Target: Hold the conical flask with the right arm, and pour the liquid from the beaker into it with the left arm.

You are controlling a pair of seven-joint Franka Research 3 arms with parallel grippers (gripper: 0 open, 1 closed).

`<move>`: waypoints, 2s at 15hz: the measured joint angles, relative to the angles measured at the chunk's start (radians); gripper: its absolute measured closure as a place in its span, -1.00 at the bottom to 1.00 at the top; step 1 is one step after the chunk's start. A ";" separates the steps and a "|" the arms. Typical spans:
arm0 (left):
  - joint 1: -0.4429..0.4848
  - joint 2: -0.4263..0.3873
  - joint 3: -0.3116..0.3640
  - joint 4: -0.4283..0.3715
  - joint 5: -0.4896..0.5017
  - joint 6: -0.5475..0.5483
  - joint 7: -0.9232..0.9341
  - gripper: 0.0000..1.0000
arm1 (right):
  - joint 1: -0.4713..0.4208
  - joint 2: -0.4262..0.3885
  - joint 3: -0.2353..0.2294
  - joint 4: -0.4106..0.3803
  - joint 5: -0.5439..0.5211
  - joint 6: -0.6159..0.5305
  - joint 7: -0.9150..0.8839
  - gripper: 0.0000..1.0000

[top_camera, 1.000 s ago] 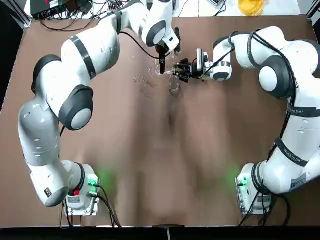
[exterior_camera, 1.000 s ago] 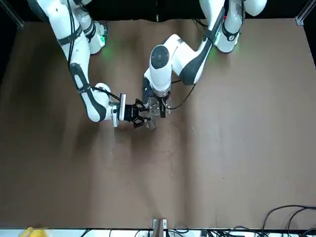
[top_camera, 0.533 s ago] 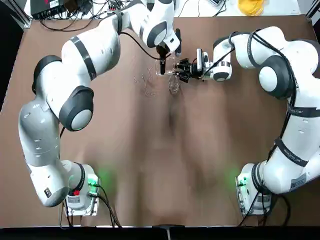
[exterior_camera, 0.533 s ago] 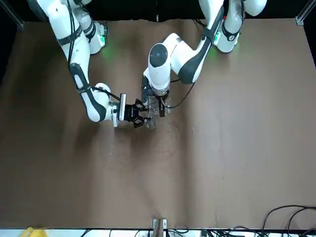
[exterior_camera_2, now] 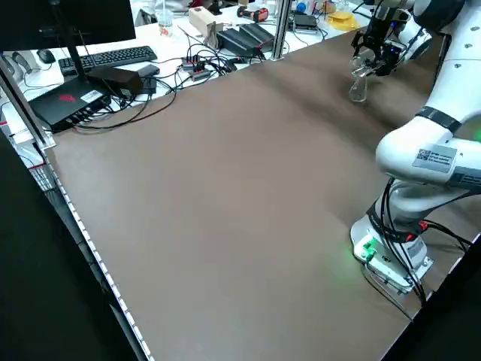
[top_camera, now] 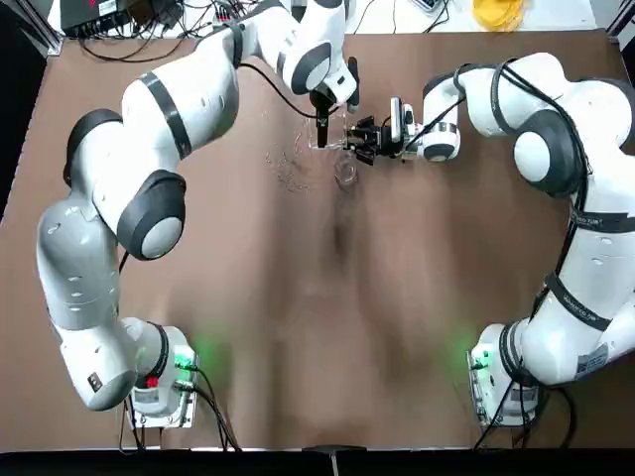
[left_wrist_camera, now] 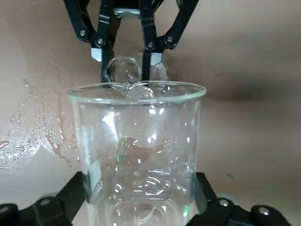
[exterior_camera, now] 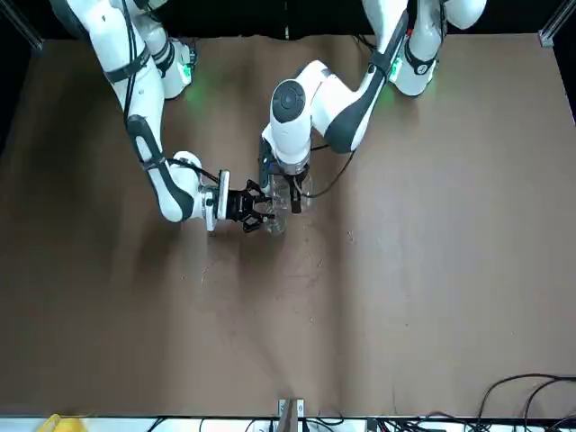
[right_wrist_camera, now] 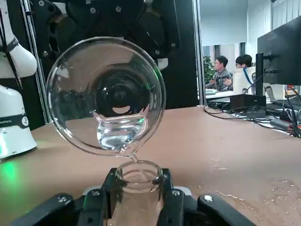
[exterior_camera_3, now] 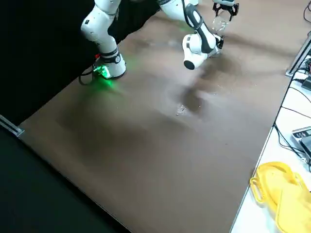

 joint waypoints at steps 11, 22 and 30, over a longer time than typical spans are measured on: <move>0.040 -0.005 -0.006 0.032 -0.216 0.053 0.009 -0.93 | 0.000 0.000 0.000 -0.002 0.000 0.000 0.000 0.20; 0.544 -0.110 -0.146 0.017 -0.774 -0.071 0.626 -0.93 | -0.004 0.000 -0.008 -0.003 0.002 0.000 0.000 0.20; 0.845 -0.016 -0.185 -0.158 -1.004 -0.180 1.199 -0.93 | -0.111 0.000 -0.018 -0.019 0.009 -0.056 -0.004 0.20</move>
